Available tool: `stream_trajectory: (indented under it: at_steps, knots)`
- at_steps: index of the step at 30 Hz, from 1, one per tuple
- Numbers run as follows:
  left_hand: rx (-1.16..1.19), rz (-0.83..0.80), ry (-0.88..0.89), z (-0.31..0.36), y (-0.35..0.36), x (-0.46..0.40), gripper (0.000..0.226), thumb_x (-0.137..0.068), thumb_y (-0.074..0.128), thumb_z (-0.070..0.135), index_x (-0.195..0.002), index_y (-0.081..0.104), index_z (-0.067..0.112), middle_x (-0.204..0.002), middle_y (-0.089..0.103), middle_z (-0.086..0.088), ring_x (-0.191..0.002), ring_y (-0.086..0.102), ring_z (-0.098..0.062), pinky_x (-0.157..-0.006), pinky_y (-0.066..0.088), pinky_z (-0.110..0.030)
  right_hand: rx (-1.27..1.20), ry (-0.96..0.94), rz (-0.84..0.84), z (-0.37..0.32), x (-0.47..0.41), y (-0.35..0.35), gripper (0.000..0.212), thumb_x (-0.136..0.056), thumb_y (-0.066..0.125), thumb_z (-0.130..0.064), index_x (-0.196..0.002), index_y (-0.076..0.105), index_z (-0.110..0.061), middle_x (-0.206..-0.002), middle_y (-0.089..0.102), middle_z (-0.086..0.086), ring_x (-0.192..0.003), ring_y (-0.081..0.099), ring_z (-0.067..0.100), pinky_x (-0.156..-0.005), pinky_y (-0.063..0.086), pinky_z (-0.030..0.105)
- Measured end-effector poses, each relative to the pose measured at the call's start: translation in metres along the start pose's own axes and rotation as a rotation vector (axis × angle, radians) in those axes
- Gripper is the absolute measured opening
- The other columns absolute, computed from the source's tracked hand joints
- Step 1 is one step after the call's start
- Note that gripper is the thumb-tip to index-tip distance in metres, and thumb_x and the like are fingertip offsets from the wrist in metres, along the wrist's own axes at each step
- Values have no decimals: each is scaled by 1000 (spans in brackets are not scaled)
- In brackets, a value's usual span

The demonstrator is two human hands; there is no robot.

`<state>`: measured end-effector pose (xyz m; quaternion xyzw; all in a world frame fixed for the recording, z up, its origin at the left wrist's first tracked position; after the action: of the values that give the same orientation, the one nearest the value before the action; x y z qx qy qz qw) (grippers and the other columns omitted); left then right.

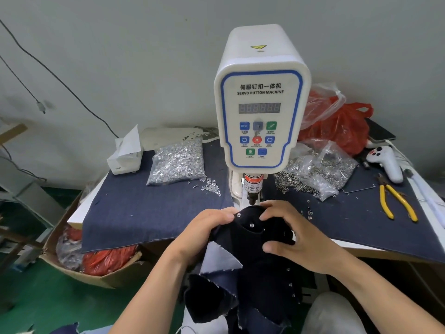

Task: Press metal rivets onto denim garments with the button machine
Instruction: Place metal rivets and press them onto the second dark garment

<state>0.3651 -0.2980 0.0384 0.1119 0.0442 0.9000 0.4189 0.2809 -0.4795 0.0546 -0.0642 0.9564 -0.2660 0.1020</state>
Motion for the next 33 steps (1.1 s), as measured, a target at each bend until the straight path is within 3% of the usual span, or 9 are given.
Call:
stream_trajectory:
  at_steps: [6,8,10,13,15,17,24,27,33]
  knots:
    - [-2,-21,29,-14,5,5,42,-98,55,19,-115,64,-18,-128,59,-13,-113,62,-29,-100,52,-38,192,114,-210,18,-5,7,16,-93,72,-44,-105,64,-50,-109,46,-21,-105,54,1,-81,37,9]
    - [-127,-5,8,-18,0,10,40,-101,56,25,-109,71,-10,-136,61,-6,-119,64,-27,-108,50,-42,209,108,-267,20,-6,7,10,-97,68,-40,-102,64,-48,-106,50,-20,-102,55,2,-82,38,9]
    - [-367,56,23,-15,-11,11,37,-103,56,36,-98,80,9,-136,63,12,-122,64,-13,-104,50,-30,144,129,-264,22,-10,2,14,-98,67,-31,-96,63,-44,-100,58,-22,-94,58,0,-82,39,12]
    - [-637,410,96,-4,-47,-3,24,-104,59,32,-91,79,32,-113,72,21,-106,66,2,-91,47,-17,-26,248,-236,32,-17,-6,12,-90,68,-26,-85,61,-35,-81,57,-17,-75,48,3,-73,36,21]
    - [-773,729,95,1,-77,-11,12,-103,62,27,-96,72,31,-101,74,17,-92,66,1,-89,50,-24,-118,289,-203,35,-21,-8,7,-75,66,-29,-76,59,-28,-78,52,-7,-77,43,9,-74,33,31]
    - [-855,894,11,1,-100,-20,9,-103,63,27,-109,69,24,-108,74,7,-95,66,-8,-90,48,-29,-196,298,-179,37,-24,-9,14,-66,63,-32,-72,55,-23,-73,46,-5,-73,40,8,-71,29,33]
    - [-971,1025,-119,0,-138,-49,28,-101,65,24,-128,67,15,-125,72,-6,-117,66,-32,-89,44,-36,-201,313,-164,46,-25,-7,14,-64,64,-36,-70,57,-25,-76,46,2,-78,38,18,-75,28,37]
    - [-998,1050,-165,2,-143,-52,24,-101,68,29,-121,74,18,-122,73,-8,-116,66,-34,-94,49,-42,-210,323,-158,48,-24,-7,7,-69,64,-27,-70,58,-24,-76,48,0,-78,39,17,-75,30,35]
    - [-948,1080,-159,5,-140,-50,14,-101,68,30,-107,79,23,-108,78,-5,-108,69,-34,-84,49,-40,-213,347,-150,53,-25,-8,4,-71,65,-23,-72,60,-23,-75,51,-4,-77,42,14,-76,32,34]
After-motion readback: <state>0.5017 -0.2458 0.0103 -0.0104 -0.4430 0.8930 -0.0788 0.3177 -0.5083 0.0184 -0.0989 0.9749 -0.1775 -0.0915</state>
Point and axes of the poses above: each hand's wrist, its own x-axis away from the middle knuckle, its own y-axis out of the palm, z = x × y, the point moved 6 cm from there along -x, towards the middle knuckle
